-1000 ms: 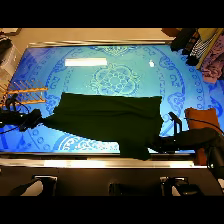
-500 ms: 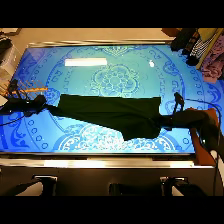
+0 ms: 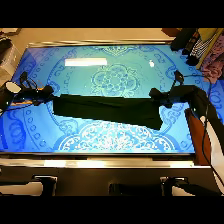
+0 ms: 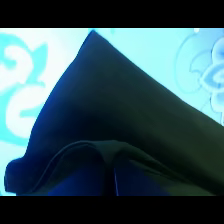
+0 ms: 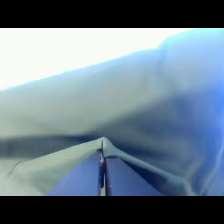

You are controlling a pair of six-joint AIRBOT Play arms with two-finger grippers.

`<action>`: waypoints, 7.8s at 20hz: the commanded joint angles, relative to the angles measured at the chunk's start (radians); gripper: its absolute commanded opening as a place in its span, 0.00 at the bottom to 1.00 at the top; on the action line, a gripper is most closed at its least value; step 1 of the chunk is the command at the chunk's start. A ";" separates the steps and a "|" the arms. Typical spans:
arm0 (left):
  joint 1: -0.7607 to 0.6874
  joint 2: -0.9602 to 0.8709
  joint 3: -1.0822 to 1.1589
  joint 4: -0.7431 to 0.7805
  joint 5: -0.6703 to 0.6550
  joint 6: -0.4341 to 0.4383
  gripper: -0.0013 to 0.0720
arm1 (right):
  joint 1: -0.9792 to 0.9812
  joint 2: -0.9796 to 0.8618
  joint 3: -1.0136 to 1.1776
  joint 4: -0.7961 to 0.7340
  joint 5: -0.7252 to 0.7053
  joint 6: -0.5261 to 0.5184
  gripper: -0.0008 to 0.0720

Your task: Fold the clothes and pants, and hang the long-sleeved shirts on hangers.

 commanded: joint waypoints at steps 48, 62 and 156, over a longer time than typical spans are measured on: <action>-0.141 -0.104 0.319 0.103 -0.297 0.006 0.04 | -0.234 -0.379 0.229 0.306 -0.455 -0.368 0.05; -0.763 -0.444 0.321 -0.313 0.104 -0.206 0.04 | -0.234 -0.033 0.448 0.200 -0.736 -0.101 0.05; 0.173 0.135 0.370 -0.141 -0.510 0.165 0.04 | -0.221 -0.356 0.516 0.525 -0.330 -0.292 0.05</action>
